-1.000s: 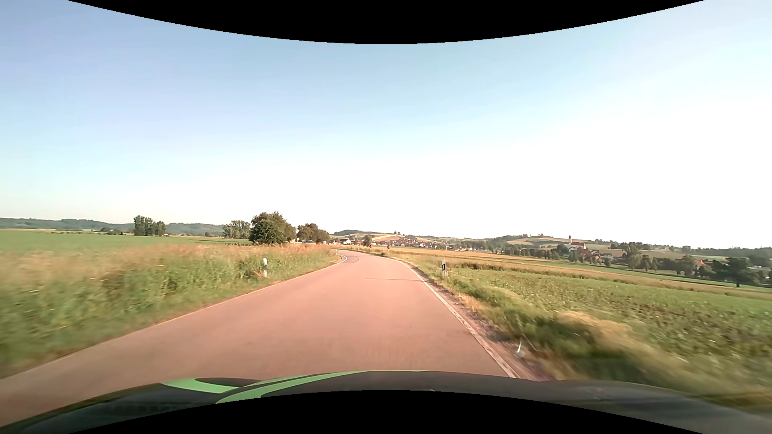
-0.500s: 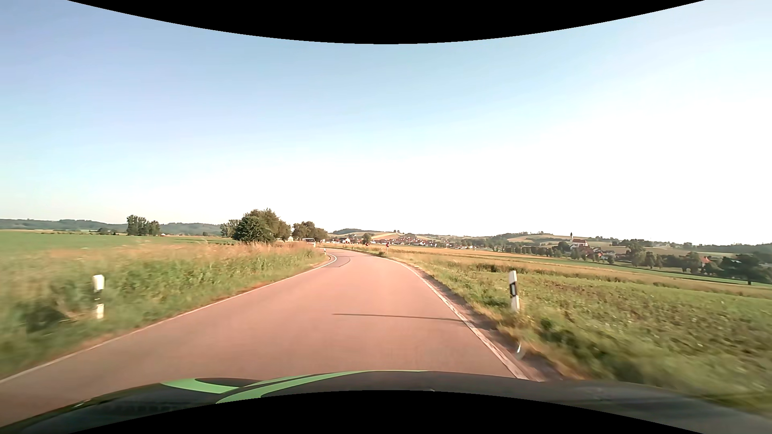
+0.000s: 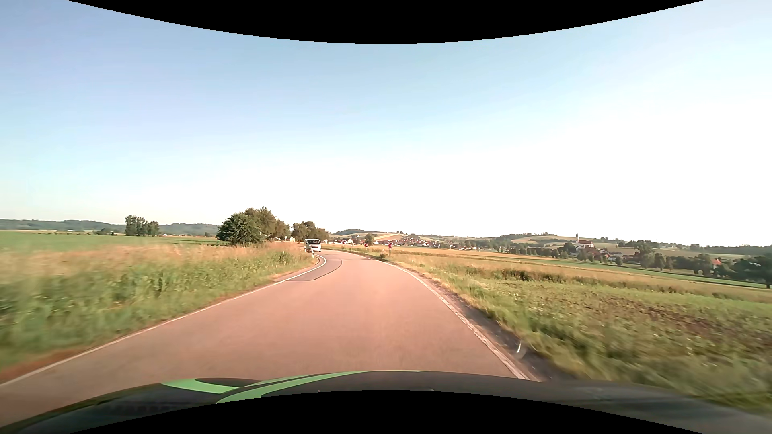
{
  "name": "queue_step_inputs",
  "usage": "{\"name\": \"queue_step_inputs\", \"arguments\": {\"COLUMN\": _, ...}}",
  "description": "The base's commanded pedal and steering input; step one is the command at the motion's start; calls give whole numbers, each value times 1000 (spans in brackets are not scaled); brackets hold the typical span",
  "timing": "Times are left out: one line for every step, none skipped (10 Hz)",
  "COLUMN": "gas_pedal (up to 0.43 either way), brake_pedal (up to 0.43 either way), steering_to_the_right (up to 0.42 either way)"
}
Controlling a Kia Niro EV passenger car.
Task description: Follow the waypoints while adhering to traffic rules and regulations
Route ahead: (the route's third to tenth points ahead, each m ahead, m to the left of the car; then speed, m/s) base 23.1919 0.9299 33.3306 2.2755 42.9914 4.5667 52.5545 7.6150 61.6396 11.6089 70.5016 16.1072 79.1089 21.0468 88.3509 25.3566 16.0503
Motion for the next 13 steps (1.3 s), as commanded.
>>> {"name": "queue_step_inputs", "arguments": {"gas_pedal": 0, "brake_pedal": 232, "steering_to_the_right": -6}}
{"name": "queue_step_inputs", "arguments": {"gas_pedal": 0, "brake_pedal": 232, "steering_to_the_right": -8}}
{"name": "queue_step_inputs", "arguments": {"gas_pedal": 0, "brake_pedal": 232, "steering_to_the_right": -9}}
{"name": "queue_step_inputs", "arguments": {"gas_pedal": 0, "brake_pedal": 213, "steering_to_the_right": -10}}
{"name": "queue_step_inputs", "arguments": {"gas_pedal": 0, "brake_pedal": 140, "steering_to_the_right": -11}}
{"name": "queue_step_inputs", "arguments": {"gas_pedal": 0, "brake_pedal": 0, "steering_to_the_right": -16}}
{"name": "queue_step_inputs", "arguments": {"gas_pedal": 0, "brake_pedal": 0, "steering_to_the_right": -20}}
{"name": "queue_step_inputs", "arguments": {"gas_pedal": 0, "brake_pedal": 0, "steering_to_the_right": -23}}
{"name": "queue_step_inputs", "arguments": {"gas_pedal": 0, "brake_pedal": 0, "steering_to_the_right": -28}}
{"name": "queue_step_inputs", "arguments": {"gas_pedal": 39, "brake_pedal": 0, "steering_to_the_right": -35}}
{"name": "queue_step_inputs", "arguments": {"gas_pedal": 110, "brake_pedal": 0, "steering_to_the_right": -44}}
{"name": "queue_step_inputs", "arguments": {"gas_pedal": 110, "brake_pedal": 0, "steering_to_the_right": -51}}
{"name": "queue_step_inputs", "arguments": {"gas_pedal": 130, "brake_pedal": 0, "steering_to_the_right": -52}}
